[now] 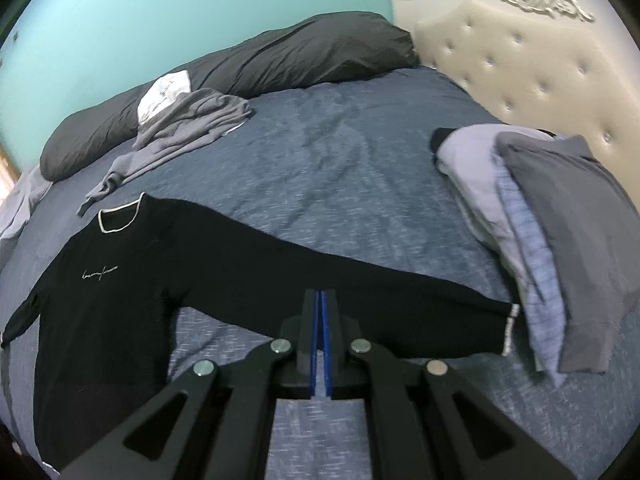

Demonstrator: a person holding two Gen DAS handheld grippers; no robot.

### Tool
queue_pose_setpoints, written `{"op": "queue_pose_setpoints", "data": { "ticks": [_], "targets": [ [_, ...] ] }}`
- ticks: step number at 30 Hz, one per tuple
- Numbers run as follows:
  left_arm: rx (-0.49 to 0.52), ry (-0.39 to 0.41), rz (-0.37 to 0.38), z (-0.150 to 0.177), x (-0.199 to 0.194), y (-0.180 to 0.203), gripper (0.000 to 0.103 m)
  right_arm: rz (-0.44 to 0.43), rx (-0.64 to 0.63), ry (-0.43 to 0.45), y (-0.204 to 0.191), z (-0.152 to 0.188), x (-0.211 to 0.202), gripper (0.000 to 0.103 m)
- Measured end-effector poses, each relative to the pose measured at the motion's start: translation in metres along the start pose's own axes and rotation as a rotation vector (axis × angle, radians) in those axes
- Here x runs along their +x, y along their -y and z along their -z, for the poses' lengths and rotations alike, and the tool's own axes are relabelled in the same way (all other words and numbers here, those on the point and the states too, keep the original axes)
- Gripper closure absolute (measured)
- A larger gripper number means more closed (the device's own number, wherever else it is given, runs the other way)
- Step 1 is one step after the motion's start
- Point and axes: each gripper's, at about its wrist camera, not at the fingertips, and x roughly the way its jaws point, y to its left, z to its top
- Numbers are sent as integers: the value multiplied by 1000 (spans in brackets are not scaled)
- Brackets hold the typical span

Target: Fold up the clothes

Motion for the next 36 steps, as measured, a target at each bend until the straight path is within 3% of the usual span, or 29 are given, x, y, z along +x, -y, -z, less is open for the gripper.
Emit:
{"op": "queue_pose_setpoints", "data": {
  "ticks": [13,14,15,16,30,36],
  "targets": [
    [1,24,-22,-22,28,-16,72,-35,-31,-37,-34,5,18,101],
    [7,27,-20,-23,29,-15,76,-37,-27,-41,-34,6,20,101],
    [15,31,-18,-23,30,-14,92,-39,-23,-44,-34,6,21,101],
    [23,32,-12,-24,30,-14,97,-41,-19,-47,-35,7,22,101],
    [82,133,-7,-48,-16,2,99,-60,22,-59,-35,13,26,101],
    [112,150,-22,-66,-19,16,99,-56,17,-72,-37,18,29,101]
  ]
}}
